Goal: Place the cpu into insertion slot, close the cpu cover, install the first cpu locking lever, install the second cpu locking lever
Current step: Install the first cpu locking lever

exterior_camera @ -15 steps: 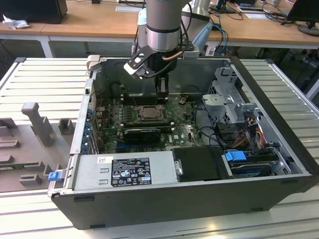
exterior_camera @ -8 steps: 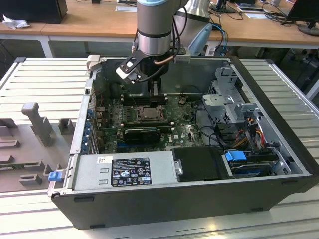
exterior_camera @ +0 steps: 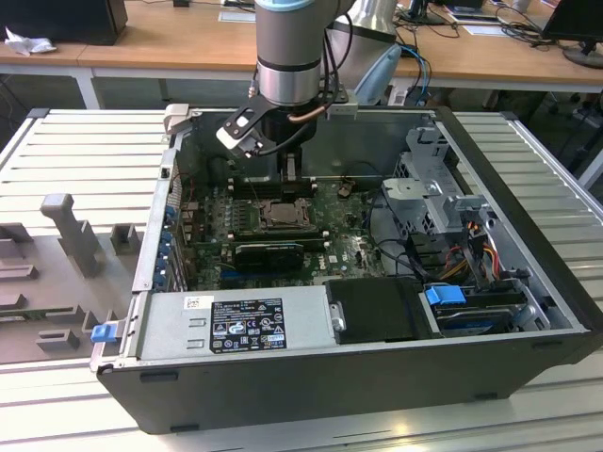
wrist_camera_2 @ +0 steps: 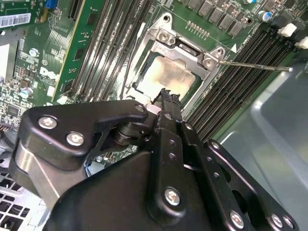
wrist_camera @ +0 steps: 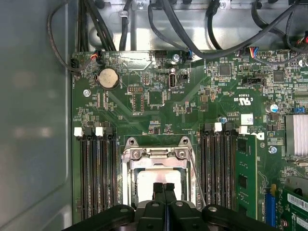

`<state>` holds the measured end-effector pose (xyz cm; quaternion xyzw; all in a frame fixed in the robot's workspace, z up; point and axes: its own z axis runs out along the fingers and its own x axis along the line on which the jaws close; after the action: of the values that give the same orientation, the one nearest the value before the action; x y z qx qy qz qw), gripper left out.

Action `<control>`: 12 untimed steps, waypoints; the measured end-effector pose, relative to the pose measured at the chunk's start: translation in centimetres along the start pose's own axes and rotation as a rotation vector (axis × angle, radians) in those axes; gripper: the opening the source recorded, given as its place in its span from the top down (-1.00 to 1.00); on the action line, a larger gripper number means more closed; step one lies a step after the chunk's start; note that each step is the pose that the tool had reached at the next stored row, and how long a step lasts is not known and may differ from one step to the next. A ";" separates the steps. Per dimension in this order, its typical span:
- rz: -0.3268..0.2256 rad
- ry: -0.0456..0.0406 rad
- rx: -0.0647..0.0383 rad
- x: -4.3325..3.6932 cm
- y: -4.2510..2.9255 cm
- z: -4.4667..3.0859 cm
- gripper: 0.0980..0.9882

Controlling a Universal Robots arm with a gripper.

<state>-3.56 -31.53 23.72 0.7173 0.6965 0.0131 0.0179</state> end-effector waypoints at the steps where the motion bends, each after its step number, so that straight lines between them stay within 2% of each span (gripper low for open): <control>1: 0.000 -0.0001 0.000 0.00 -0.01 -0.02 0.98; 12: 0.000 0.0000 0.000 0.00 0.02 -0.60 0.98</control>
<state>-3.57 -31.53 24.33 0.7173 0.6964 0.0131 0.0179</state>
